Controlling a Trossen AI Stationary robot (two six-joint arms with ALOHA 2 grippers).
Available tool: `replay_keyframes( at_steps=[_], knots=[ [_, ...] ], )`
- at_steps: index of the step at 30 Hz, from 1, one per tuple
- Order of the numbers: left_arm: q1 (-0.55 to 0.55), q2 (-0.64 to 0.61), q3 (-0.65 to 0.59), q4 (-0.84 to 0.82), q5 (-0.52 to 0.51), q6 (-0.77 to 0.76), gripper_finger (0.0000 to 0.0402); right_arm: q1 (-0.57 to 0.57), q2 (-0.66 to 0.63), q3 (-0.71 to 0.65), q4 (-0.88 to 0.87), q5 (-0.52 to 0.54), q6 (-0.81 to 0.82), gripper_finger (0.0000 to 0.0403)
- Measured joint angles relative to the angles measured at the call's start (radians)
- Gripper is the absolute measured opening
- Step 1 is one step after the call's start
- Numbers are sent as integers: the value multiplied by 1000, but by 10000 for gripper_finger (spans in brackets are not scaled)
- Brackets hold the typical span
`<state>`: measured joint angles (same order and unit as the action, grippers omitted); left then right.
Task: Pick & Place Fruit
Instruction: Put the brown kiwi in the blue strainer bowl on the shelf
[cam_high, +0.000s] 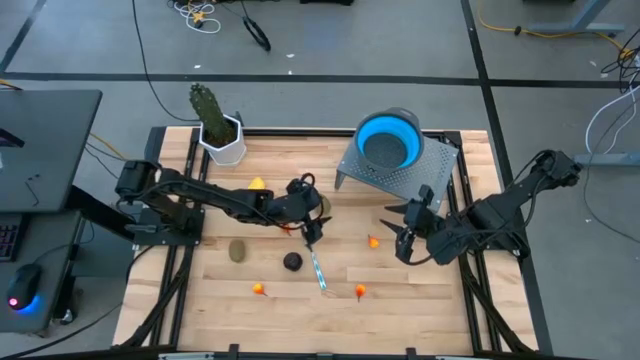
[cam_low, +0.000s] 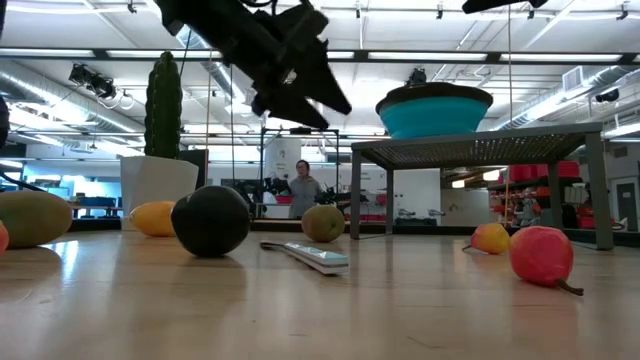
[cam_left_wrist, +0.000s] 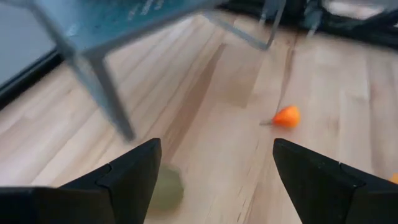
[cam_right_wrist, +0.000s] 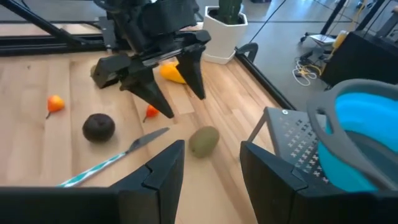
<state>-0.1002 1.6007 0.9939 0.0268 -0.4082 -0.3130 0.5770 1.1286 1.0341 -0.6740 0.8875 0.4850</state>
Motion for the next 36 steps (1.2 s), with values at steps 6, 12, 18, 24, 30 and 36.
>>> replay_keyframes(
  at_steps=[6, 12, 18, 24, 30, 36],
  knots=[
    [23, 22, -4, -11, 70, 16, 335, 2, 0, -2, 2, 1, 8, 167],
    [71, 66, -2, -7, 112, 55, 388, 2, 0, -2, -4, 2, 5, 167],
    [94, 101, -5, 10, 153, 102, 393, 2, 0, -2, -27, 2, 5, 167],
    [116, 142, -1, 41, 117, 142, 398, 2, 1, -8, -40, 17, 5, 167],
    [154, 170, -5, 30, 151, 147, 399, -1, 0, -35, -40, 60, 4, 167],
    [182, 169, -22, 40, 151, 147, 400, -2, 0, -37, -40, 73, -7, 167]
  ],
)
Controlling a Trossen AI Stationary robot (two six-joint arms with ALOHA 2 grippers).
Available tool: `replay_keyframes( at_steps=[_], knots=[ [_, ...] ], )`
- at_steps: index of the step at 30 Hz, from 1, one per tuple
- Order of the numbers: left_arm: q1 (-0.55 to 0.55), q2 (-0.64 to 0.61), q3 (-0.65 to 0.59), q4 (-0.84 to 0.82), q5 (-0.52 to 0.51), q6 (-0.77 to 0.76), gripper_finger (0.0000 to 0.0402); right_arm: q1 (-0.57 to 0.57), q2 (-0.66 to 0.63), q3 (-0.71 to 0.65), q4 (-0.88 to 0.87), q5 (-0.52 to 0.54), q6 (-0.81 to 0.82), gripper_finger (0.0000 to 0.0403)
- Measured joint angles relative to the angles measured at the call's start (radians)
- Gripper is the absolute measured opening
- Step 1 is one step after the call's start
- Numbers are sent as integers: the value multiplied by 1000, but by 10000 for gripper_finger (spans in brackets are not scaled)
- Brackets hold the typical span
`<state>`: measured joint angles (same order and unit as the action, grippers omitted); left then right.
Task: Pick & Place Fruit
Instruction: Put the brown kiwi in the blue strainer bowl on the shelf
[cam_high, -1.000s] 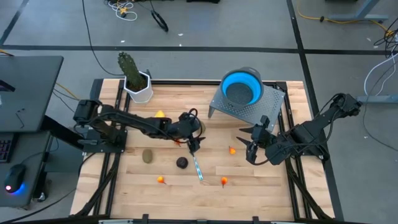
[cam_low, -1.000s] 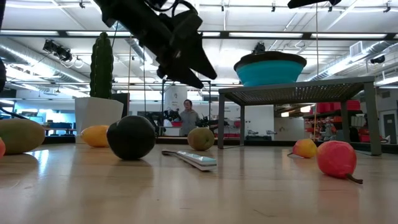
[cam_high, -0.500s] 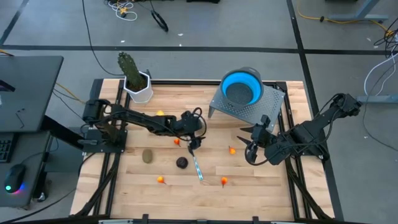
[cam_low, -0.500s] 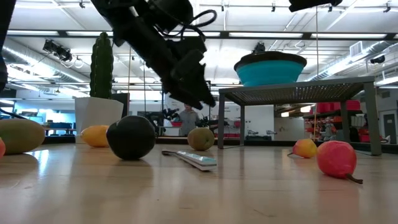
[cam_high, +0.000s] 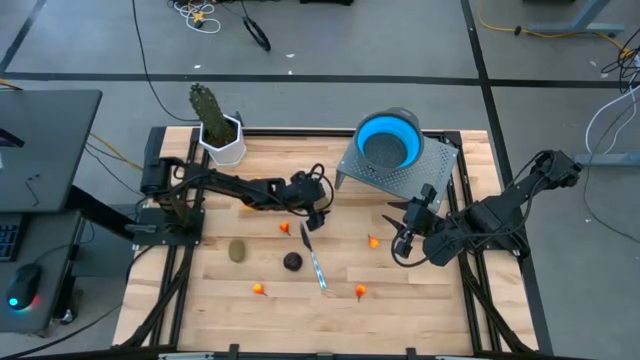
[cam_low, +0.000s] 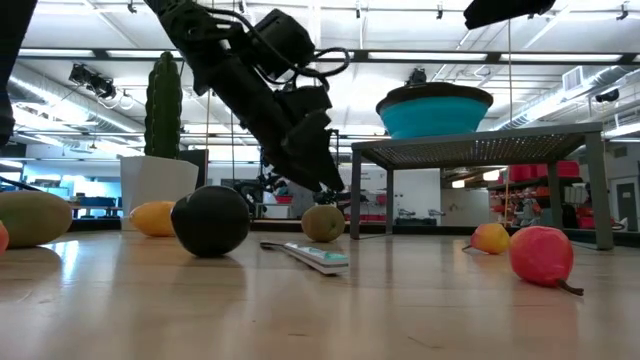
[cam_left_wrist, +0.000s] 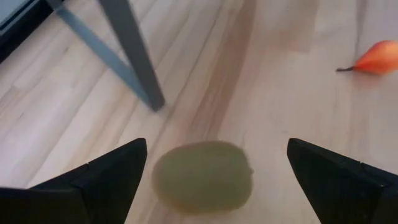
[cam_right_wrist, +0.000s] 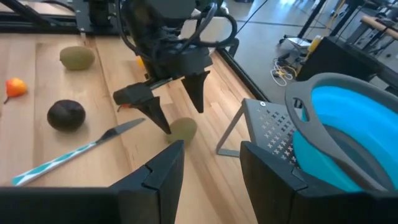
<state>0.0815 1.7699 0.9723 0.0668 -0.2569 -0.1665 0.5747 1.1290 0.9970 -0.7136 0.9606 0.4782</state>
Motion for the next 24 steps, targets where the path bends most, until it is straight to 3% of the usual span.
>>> replay_keyframes(
  at_steps=[8, 16, 24],
  knots=[
    [10, 51, -28, 125, 28, 6, 400, 0, 0, 0, 0, 8, -7, 167],
    [13, 140, -28, 139, -29, -8, 400, 0, 0, 0, -4, 8, -8, 167],
    [15, 140, -29, 133, -42, -1, 396, 0, 0, 0, -5, 8, -15, 167]
  ],
)
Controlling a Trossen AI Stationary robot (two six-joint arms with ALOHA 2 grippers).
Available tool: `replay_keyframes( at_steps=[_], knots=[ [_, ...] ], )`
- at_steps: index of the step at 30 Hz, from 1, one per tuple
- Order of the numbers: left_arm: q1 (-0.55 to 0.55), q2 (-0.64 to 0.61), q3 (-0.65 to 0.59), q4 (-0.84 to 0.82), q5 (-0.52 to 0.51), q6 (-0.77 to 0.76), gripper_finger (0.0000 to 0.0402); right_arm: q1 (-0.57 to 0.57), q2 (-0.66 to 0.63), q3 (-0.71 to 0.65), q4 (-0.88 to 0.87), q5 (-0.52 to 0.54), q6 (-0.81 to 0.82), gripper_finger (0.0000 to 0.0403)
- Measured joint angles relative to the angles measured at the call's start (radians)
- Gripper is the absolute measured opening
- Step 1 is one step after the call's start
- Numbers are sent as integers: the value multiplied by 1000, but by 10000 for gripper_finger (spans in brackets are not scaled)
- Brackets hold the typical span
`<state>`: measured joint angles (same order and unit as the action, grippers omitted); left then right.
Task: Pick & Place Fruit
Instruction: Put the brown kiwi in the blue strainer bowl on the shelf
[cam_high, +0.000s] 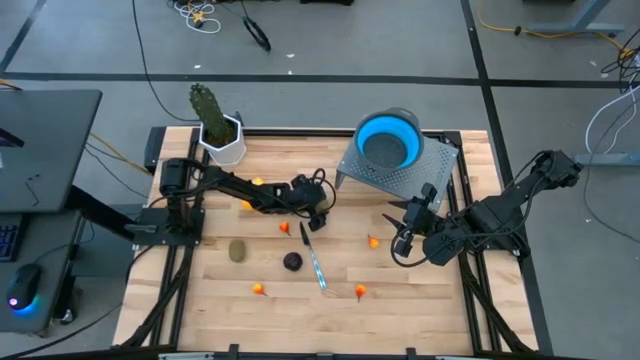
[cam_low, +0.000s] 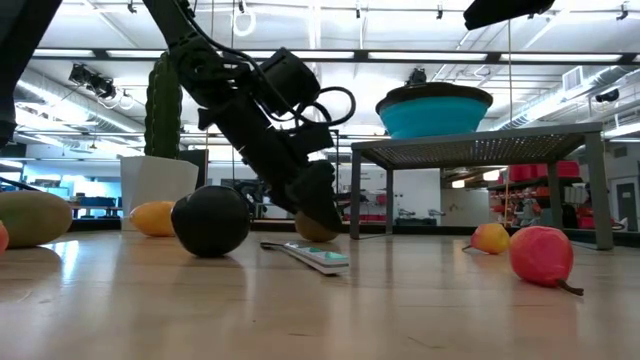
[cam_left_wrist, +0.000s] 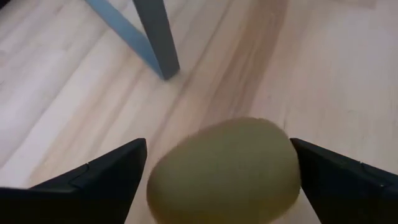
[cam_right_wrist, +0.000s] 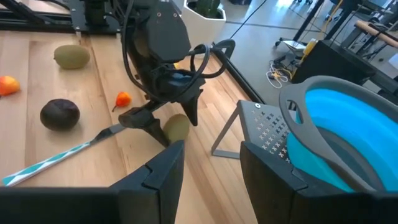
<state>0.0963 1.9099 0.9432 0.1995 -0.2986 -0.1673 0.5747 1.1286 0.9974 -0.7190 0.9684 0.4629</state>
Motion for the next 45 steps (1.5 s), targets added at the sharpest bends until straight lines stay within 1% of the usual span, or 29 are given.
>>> replay_keyframes(
  at_steps=[4, 8, 12, 20, 24, 27, 29, 35, 37, 38, 39, 42, 45],
  knots=[
    [0, 7, 0, -7, -3, -8, 384, 0, 0, 0, -2, 0, 0, 167],
    [0, 7, 0, -8, -46, -10, 365, 0, 0, 0, -2, 0, 0, 167],
    [0, 7, 0, -10, -48, -11, 347, 0, 0, 0, -2, 0, 0, 167],
    [0, -14, 2, -14, -47, -16, 341, 0, 0, 0, -2, 0, -8, 167],
    [-1, -85, 31, -91, -39, -16, 340, 8, -14, 0, -2, -1, -8, 167],
    [-1, -171, 56, -152, -38, -11, 340, 28, -34, 0, -2, -1, 1, 167],
    [-1, -233, 65, -155, -32, -10, 340, 43, -49, 0, -1, 0, 9, 167],
    [-1, -397, 64, -136, -5, 14, 340, 75, -64, 0, -21, 16, 44, 167],
    [0, -434, 65, -102, 7, 26, 340, 81, -64, 0, -28, 31, 53, 167],
    [0, -447, 63, -90, 6, 33, 340, 83, -64, 0, -34, 41, 56, 167],
    [0, -451, 65, -38, 9, 44, 340, 83, -64, 0, -38, 49, 57, 167],
    [0, -465, 70, 36, 55, 67, 339, 83, -65, 0, -41, 52, 57, 167],
    [-1, -464, 114, 44, 75, 95, 339, 83, -66, 0, -37, 52, 56, 167]
  ],
)
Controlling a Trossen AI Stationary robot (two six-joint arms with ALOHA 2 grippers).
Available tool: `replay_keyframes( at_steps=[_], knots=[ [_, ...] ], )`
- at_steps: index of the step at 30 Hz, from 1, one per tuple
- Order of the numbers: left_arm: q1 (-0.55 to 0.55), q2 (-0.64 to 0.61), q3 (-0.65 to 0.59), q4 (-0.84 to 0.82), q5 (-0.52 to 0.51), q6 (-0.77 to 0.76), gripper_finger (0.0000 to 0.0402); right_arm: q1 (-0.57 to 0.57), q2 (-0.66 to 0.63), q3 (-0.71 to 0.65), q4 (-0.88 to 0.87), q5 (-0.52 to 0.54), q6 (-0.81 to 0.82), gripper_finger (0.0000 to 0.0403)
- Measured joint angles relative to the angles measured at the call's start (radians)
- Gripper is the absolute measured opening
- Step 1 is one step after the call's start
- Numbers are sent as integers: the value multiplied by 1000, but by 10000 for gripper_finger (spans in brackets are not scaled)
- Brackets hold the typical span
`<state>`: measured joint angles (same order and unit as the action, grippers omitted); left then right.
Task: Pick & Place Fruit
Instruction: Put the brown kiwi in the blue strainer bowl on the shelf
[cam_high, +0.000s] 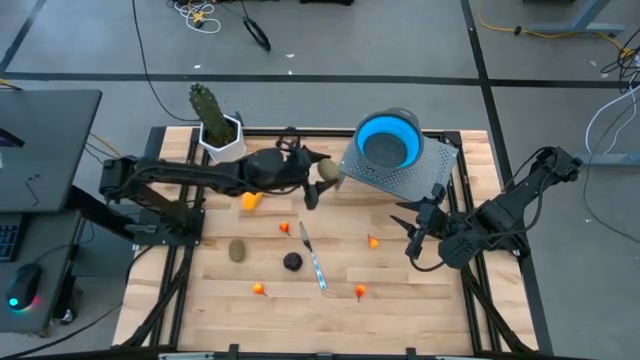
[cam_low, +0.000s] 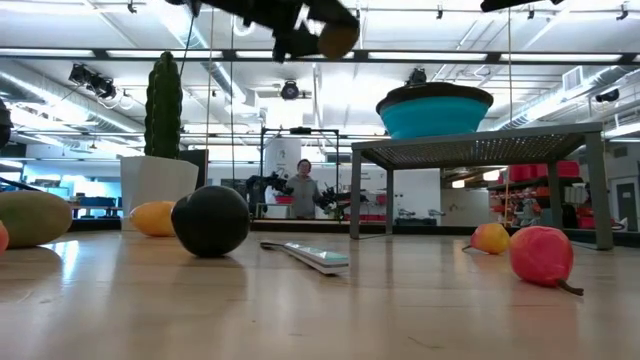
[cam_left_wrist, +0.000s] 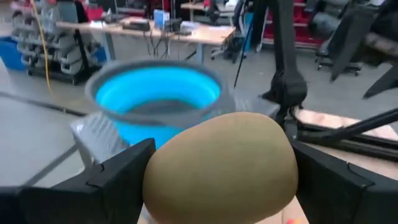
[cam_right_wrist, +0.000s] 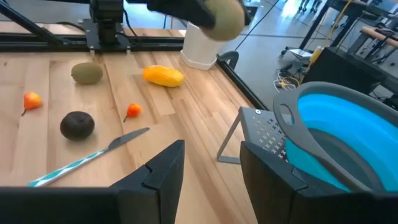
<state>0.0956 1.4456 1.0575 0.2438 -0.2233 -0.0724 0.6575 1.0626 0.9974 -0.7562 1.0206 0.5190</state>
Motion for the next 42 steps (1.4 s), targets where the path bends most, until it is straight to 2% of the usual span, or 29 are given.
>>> replay_keyframes(
  at_steps=[7, 15, 24, 31, 42],
  knots=[
    [1, 4, 116, 5, 0, 78, 339, 0, -2, 0, 1, 0, -2, 167],
    [0, 147, 204, 115, 52, 114, 339, 1, -4, 0, 3, -20, -2, 167],
    [0, 257, 338, 157, 101, 148, 339, 53, -34, 0, -3, -28, -3, 167],
    [11, 377, 375, 176, 94, 167, 339, 98, -52, 0, -4, -27, 5, 167],
    [38, 391, 375, 197, 101, 148, 339, 143, -52, 0, -19, 8, 5, 167]
  ],
)
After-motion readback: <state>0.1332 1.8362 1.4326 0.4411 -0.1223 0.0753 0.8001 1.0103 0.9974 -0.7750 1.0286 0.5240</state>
